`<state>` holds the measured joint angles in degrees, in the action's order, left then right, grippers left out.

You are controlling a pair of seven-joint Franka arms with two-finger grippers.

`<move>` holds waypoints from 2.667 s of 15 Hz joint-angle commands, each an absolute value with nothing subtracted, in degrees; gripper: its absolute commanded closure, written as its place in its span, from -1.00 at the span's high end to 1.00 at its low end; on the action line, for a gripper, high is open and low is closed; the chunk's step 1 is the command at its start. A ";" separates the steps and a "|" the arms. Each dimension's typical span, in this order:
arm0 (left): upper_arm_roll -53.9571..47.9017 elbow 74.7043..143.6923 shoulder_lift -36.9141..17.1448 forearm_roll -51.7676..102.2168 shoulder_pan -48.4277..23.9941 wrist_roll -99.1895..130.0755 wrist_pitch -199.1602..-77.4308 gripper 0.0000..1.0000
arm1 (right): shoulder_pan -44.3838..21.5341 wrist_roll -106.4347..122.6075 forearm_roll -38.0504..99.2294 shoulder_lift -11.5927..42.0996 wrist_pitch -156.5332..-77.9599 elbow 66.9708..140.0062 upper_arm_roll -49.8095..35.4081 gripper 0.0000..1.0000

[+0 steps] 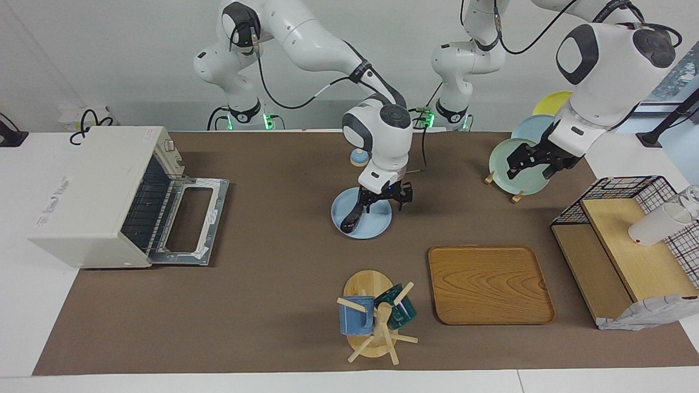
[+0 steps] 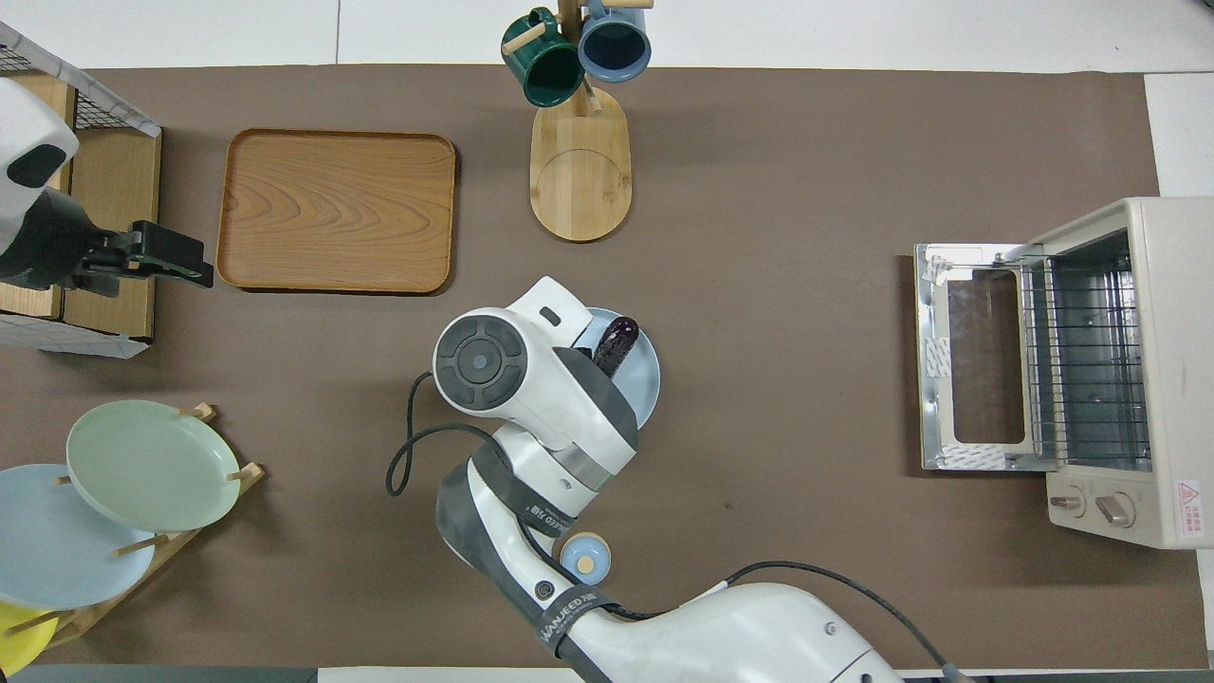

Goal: Put eggplant into oven
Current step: 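Reach the right gripper to the eggplant on the plate and grasp it, then lift the eggplant with the right gripper and carry it toward the oven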

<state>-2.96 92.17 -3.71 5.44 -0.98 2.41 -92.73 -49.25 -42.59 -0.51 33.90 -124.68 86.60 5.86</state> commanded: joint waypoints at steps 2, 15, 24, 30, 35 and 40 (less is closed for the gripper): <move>-3.07 85.63 -3.17 3.96 -1.40 4.13 -81.77 1.00 | -50.44 -45.70 -1.23 34.63 -127.69 85.25 6.15 1.00; -3.69 93.19 3.08 2.20 -2.20 7.03 -85.89 1.00 | -50.63 -45.53 -1.93 33.31 -133.77 93.34 6.15 0.27; -3.78 88.59 -1.31 0.35 -2.73 6.07 -83.04 1.00 | -51.33 -44.91 -8.58 33.05 -125.89 90.54 6.24 -1.00; -3.69 88.86 -1.06 0.44 -2.81 4.75 -83.50 1.00 | -50.89 -43.95 -14.76 32.43 -117.60 88.51 6.33 -1.00; -3.69 88.95 -0.53 0.44 -2.46 4.66 -82.53 1.00 | -44.40 -29.57 -14.77 28.31 -109.79 89.47 6.68 -1.00; -3.69 88.95 0.53 0.44 -2.28 4.75 -80.60 1.00 | -38.60 -20.58 -15.03 20.86 -102.40 93.05 6.77 -1.00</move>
<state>-3.97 88.79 -0.34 1.50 -2.00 5.43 -82.06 -40.26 -22.81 -13.75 25.82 -104.19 88.75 7.41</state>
